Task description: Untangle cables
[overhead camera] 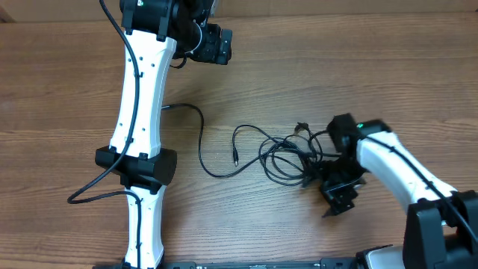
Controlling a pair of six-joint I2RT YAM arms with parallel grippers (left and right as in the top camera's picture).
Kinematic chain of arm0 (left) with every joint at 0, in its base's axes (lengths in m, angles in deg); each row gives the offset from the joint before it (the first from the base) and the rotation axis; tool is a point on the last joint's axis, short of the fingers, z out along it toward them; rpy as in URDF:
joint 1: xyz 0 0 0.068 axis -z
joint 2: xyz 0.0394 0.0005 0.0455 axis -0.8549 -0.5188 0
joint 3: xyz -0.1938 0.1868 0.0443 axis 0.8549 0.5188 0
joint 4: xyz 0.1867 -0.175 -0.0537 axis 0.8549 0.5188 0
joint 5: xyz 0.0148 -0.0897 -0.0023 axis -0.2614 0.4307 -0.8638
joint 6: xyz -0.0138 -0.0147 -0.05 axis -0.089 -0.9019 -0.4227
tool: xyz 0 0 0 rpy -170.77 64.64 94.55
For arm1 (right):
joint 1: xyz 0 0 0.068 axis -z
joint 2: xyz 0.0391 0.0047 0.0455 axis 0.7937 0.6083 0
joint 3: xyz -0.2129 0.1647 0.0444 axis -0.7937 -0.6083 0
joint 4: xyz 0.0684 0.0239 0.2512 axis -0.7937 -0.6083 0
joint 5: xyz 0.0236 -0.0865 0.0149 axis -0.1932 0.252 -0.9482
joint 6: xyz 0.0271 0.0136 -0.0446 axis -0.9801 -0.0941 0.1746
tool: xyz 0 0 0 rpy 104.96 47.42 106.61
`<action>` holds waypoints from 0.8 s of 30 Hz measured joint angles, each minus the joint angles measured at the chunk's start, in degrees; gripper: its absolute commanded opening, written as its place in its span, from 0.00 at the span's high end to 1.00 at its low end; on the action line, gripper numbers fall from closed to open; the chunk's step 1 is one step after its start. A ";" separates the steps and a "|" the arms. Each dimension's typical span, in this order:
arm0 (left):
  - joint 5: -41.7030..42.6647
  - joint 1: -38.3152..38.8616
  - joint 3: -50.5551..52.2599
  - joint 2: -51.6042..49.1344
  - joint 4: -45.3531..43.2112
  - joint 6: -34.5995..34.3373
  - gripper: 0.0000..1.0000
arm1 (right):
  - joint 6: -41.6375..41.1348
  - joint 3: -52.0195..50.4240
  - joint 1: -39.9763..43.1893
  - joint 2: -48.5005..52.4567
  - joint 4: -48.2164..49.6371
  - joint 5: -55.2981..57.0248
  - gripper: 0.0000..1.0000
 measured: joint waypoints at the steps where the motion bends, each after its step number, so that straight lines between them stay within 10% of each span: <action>1: 0.00 0.00 0.00 0.00 -0.02 0.00 0.09 | 0.20 -0.68 -0.63 0.00 2.99 0.04 0.16; 12: 0.20 0.00 0.02 0.00 -0.02 0.00 0.09 | 19.12 -1.03 -0.83 0.00 36.76 10.05 0.10; 24: 0.20 0.00 0.02 0.00 -0.02 0.00 0.09 | 18.32 -1.05 -3.19 -0.07 32.39 13.88 0.14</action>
